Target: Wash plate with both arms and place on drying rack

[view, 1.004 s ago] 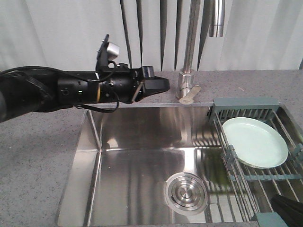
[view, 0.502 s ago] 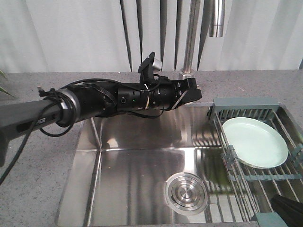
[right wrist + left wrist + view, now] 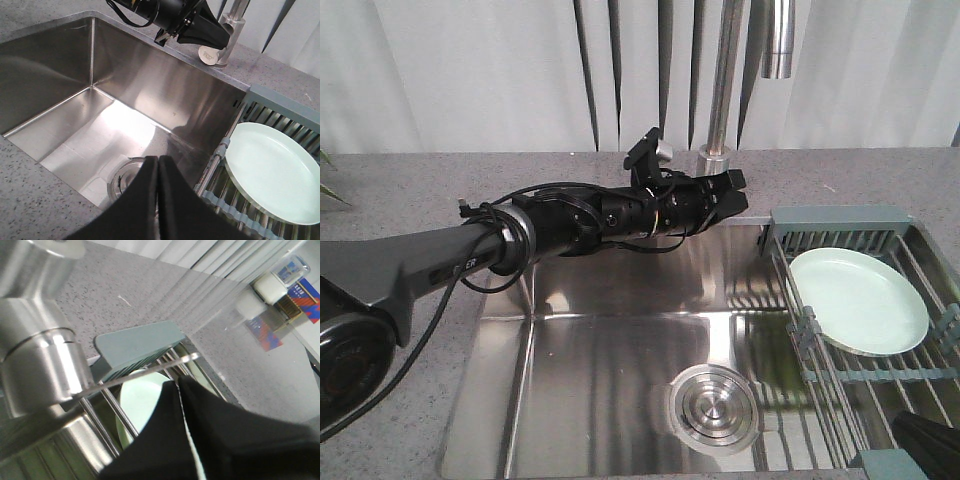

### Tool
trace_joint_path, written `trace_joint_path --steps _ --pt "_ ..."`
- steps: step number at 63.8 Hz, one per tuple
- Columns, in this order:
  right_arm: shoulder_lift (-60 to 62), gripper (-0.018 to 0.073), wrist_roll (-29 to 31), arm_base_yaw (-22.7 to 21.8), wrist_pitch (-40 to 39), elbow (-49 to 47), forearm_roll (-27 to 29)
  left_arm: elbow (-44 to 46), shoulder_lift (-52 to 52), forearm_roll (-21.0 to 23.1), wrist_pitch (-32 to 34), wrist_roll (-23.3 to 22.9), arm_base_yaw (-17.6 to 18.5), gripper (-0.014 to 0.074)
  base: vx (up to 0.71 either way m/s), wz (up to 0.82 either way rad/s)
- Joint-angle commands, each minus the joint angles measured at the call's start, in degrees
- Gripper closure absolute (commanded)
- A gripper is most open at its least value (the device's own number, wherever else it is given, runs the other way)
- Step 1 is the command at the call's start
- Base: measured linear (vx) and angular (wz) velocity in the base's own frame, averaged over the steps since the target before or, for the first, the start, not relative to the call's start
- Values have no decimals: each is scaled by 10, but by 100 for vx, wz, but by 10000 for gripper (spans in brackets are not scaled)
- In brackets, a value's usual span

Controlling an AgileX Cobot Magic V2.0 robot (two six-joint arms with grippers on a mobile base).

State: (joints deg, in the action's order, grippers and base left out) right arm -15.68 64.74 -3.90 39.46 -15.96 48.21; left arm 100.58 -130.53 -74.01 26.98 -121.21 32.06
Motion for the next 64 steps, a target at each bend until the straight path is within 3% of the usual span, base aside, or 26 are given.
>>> trace_joint_path --steps 1,29,37,51,64 --pt "-5 564 0 -2 -22 -15 20 29 30 32 5 -12 3 603 0 0" --pt "-5 564 0 -2 -22 -15 20 39 25 33 -24 -12 3 603 0 0" --pt "-5 564 0 -2 -22 -15 20 39 25 53 -36 -12 3 603 0 0" --pt "-5 564 0 -2 -22 -15 20 60 25 75 -51 48 3 603 0 0" --pt "-5 564 0 -2 -22 -15 21 98 25 75 -86 48 3 603 0 0"
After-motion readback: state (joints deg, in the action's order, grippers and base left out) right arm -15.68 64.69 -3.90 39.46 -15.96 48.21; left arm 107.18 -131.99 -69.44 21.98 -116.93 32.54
